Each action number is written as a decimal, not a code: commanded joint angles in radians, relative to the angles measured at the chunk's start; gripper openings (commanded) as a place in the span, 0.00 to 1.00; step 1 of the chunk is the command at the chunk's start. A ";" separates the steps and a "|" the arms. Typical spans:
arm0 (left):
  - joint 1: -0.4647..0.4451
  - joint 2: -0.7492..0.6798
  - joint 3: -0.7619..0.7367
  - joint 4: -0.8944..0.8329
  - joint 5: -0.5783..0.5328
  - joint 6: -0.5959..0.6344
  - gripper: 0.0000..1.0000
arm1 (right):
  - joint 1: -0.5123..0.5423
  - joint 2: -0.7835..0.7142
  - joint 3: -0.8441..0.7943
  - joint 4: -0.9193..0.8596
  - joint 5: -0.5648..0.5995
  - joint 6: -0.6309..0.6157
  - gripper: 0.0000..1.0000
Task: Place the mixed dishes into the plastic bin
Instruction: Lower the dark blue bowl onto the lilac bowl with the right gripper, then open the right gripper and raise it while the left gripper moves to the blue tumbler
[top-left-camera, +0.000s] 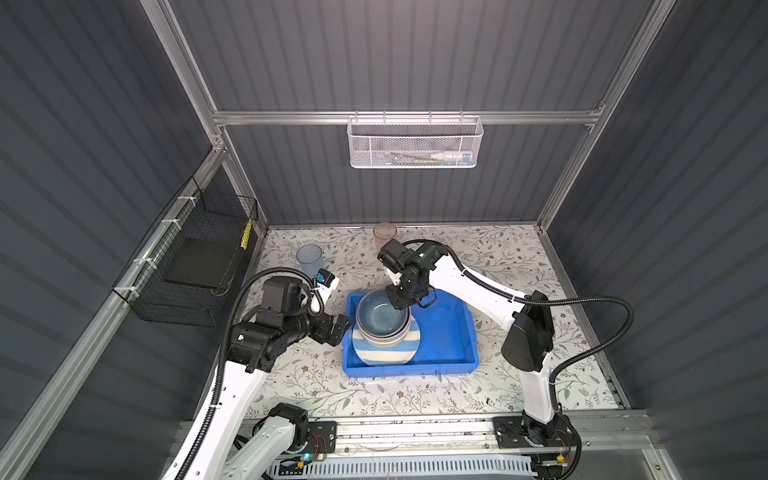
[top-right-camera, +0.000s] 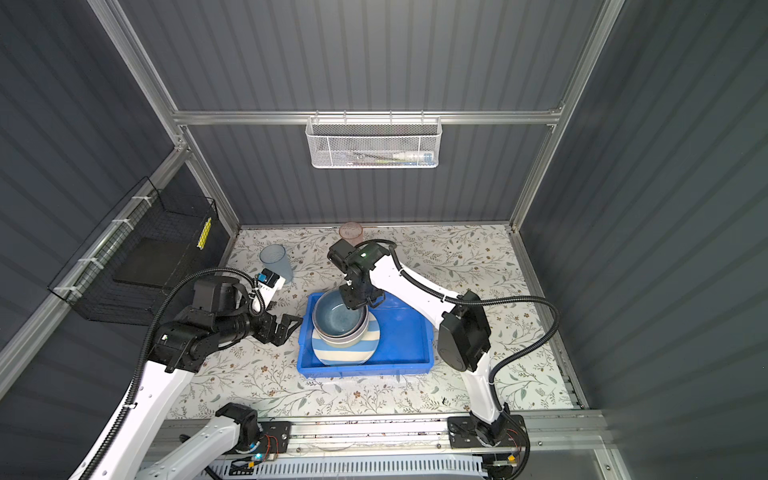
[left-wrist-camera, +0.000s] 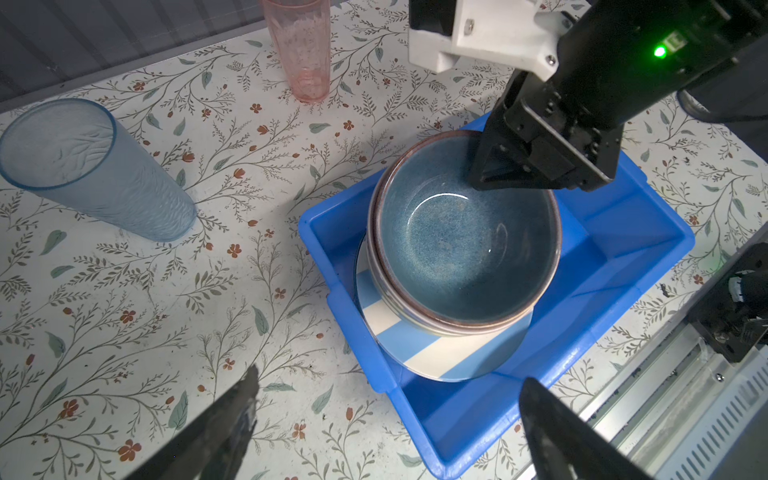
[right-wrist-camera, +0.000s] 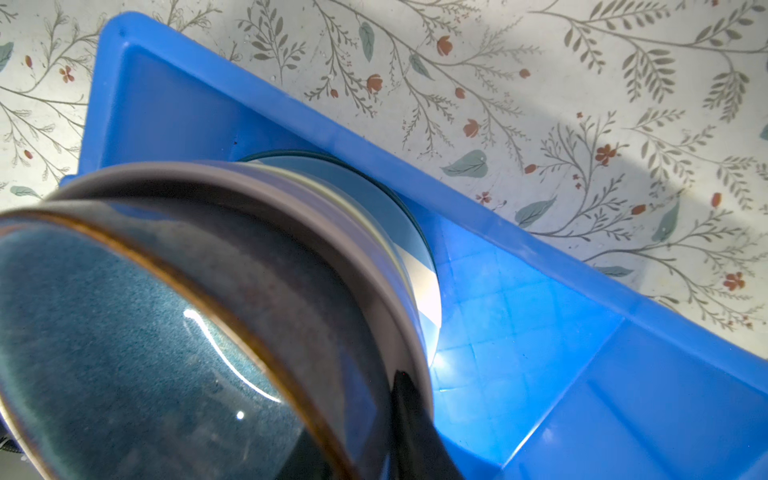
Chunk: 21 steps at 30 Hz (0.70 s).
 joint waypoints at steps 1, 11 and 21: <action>0.007 0.002 0.024 0.009 -0.002 -0.018 1.00 | 0.004 -0.030 -0.013 -0.011 0.009 0.010 0.28; 0.007 0.038 0.038 0.031 -0.004 -0.048 1.00 | 0.005 -0.056 -0.013 -0.007 0.008 0.019 0.41; 0.007 0.069 0.064 0.063 -0.071 -0.092 1.00 | 0.005 -0.088 -0.009 0.008 0.013 0.023 0.49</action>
